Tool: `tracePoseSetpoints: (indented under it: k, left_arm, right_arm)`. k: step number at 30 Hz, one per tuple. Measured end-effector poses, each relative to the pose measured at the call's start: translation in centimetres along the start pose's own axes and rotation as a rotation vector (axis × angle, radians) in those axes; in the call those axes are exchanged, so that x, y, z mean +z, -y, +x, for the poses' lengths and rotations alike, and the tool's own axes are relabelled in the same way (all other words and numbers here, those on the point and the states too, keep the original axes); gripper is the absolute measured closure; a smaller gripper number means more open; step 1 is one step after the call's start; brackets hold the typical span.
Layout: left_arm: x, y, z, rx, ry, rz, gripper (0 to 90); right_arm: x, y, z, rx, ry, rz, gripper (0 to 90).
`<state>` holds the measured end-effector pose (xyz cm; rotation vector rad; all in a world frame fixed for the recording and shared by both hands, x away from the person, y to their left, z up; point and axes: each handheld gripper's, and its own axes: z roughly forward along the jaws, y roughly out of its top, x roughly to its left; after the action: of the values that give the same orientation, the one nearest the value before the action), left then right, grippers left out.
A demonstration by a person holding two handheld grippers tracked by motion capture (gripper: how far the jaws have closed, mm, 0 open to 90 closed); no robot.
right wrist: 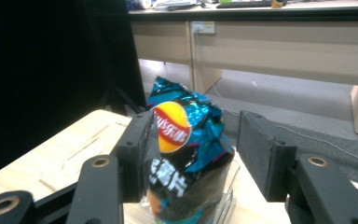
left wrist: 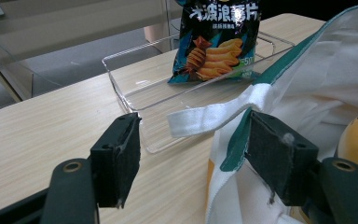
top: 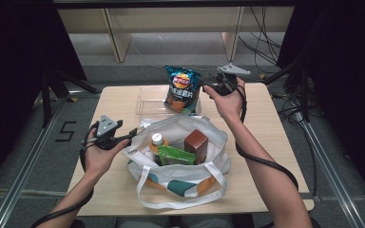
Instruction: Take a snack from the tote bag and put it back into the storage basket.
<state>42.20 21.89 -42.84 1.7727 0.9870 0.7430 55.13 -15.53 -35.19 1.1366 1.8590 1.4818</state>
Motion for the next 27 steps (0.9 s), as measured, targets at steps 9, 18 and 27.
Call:
tracePoseSetpoints:
  k: [9, 18, 27]
  left_arm:
    - [0.0, 0.0, -0.1, -0.001, 0.0, -0.001, 33.9]
    - [0.0, 0.0, -0.1, -0.002, 0.0, 0.003, 33.9]
    - [0.0, 0.1, -0.1, -0.006, -0.003, 0.0, 33.9]
  right_arm:
    - [-2.4, 0.7, 1.0, -0.002, -0.035, 0.005, 48.0]
    - [-3.8, 1.3, 1.9, 0.003, -0.079, 0.016, 48.2]
    - [-5.9, 1.8, 2.8, -0.009, -0.108, 0.026, 48.0]
